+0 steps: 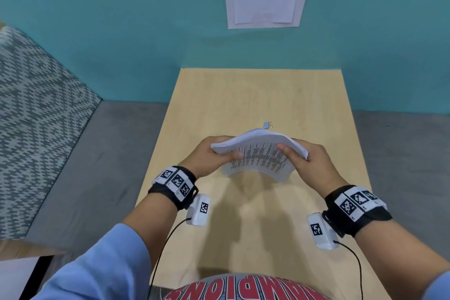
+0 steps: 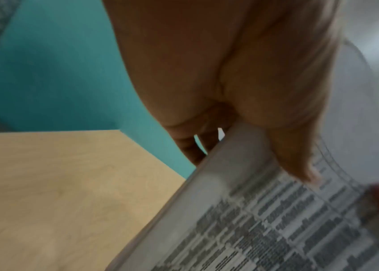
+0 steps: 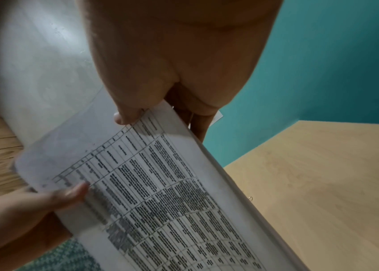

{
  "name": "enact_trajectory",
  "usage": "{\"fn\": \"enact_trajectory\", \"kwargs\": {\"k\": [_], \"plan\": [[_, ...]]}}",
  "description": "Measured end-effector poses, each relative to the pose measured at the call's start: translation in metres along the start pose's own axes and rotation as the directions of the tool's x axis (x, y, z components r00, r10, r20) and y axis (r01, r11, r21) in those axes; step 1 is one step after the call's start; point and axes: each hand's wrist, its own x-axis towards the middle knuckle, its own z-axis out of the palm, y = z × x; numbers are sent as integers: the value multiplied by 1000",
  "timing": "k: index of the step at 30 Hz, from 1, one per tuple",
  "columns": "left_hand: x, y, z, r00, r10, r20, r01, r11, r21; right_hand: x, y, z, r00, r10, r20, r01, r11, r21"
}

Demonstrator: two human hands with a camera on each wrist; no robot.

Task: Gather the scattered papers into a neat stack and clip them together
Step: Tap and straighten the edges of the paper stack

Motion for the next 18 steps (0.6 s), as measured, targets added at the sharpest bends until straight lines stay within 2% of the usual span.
{"fn": "enact_trajectory", "kwargs": {"k": [4,7,10,14,18], "plan": [[0,2,9,982,13,-189,-7,999,34,-1,-9,-1,999,-38,11,39,997,-65],[-8,6,14,964,96,-248,-85,995,56,-6,-16,-4,997,-69,20,70,995,-75],[-14,3,21,963,109,-247,-105,994,32,-17,-11,-3,994,-104,22,106,992,-76],[-17,-9,23,981,-41,-189,37,999,-28,-24,4,4,996,-22,87,31,993,-110],[-12,-3,10,984,-84,-158,79,996,-36,-16,-5,1,997,-2,78,8,996,-83]]}}
